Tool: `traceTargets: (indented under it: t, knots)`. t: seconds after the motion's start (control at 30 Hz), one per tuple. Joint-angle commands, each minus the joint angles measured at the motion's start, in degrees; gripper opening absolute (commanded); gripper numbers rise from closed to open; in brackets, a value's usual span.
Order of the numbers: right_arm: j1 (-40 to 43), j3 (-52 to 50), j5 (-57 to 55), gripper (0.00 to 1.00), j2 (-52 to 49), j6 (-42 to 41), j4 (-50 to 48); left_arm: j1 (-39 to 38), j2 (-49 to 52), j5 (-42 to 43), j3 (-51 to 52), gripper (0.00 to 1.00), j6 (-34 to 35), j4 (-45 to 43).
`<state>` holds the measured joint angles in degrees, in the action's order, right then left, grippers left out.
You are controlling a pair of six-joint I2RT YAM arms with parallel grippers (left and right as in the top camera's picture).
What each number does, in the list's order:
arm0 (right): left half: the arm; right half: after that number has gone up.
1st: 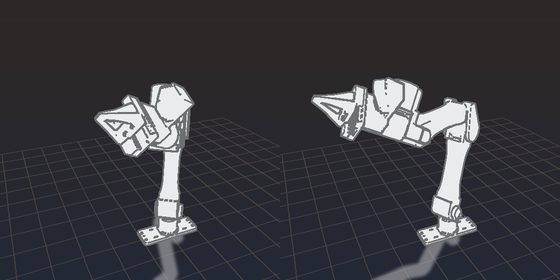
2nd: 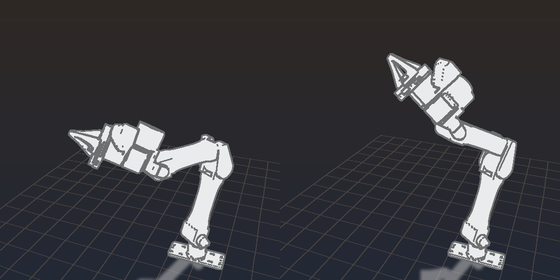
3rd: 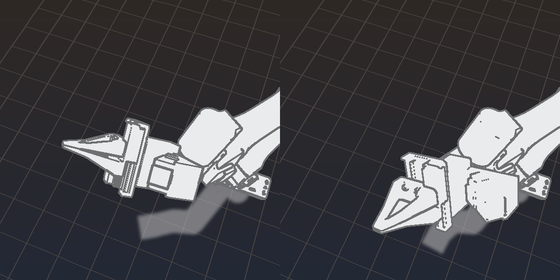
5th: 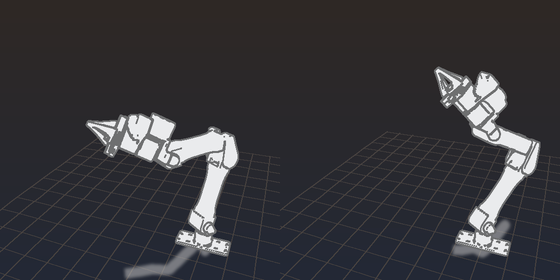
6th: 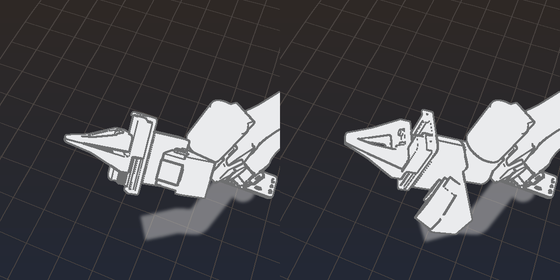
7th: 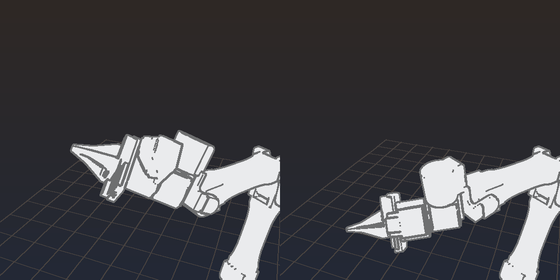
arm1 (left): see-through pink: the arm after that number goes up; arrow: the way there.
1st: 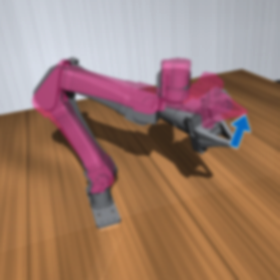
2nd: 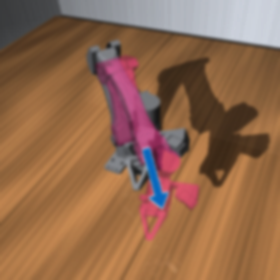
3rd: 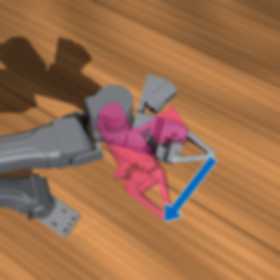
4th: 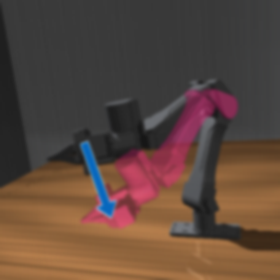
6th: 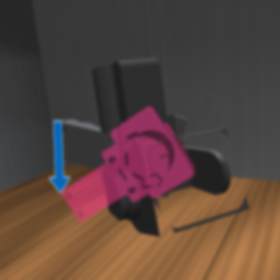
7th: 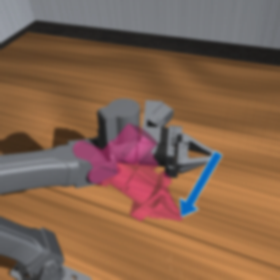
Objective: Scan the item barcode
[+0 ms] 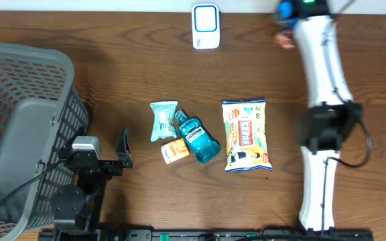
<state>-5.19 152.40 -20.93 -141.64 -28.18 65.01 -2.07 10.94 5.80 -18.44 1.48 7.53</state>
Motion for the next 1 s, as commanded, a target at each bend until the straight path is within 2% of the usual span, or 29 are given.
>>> traceTargets:
  t: [0.0, 0.07, 0.23, 0.37, 0.4, 0.43, 0.6, 0.7, 0.73, 0.77, 0.87, 0.9, 0.97]
  knots:
    - [6.2, -0.9, -2.8, 0.01, 1.5, 34.2, 1.9, 0.1, -0.2, -0.3, -0.4, 0.98, 0.1, 0.0]
    - [10.0, -4.2, -2.8, 0.01, 1.4, 41.6, 2.7, 0.1, -0.2, -0.3, -0.4, 0.98, 0.1, 0.0]
    - [19.8, -16.2, -3.2, 0.01, 1.4, 43.7, -5.2, 0.1, -0.2, -0.3, -0.4, 0.98, 0.1, 0.0]
    - [27.0, -24.2, -8.0, 0.01, 1.4, 55.7, -7.5, 0.1, -0.2, -0.3, -0.4, 0.98, 0.1, 0.0]
    - [29.9, -26.0, -14.8, 0.01, 1.4, 56.3, -9.7, 0.1, -0.2, -0.3, -0.4, 0.98, 0.1, 0.0]
    - [30.9, -26.3, -16.2, 0.01, 1.4, 56.1, -10.6, 0.1, -0.2, -0.3, -0.4, 0.98, 0.1, 0.0]
    - [40.6, -26.6, -15.7, 0.03, 1.4, 55.9, -14.3, 0.1, -0.2, -0.3, -0.4, 0.98, 0.1, 0.0]
    - [43.5, -26.6, -13.2, 0.36, 1.4, 53.3, -14.9, 0.1, -0.2, -0.3, -0.4, 0.98, 0.1, 0.0]
    - [44.3, -26.6, -13.0, 0.96, 1.4, 52.0, -15.0, 0.1, -0.2, -0.3, -0.4, 0.98, 0.1, 0.0]
    - [44.9, -26.5, -13.0, 0.99, 1.4, 50.8, -15.0, 0.1, -0.2, -0.3, -0.4, 0.98, 0.1, 0.0]
    - [45.2, -26.1, -12.9, 0.99, 1.9, 45.5, -15.1, 0.1, -0.2, -0.3, -0.4, 0.98, 0.1, 0.0]
    - [44.6, -25.9, -10.7, 0.99, 3.0, 41.9, -15.1, 0.1, -0.2, -0.3, -0.4, 0.98, 0.1, 0.0]
    - [43.1, -25.9, -2.2, 0.99, 5.7, 40.0, -14.3, 0.1, -0.2, -0.3, -0.4, 0.98, 0.1, 0.0]
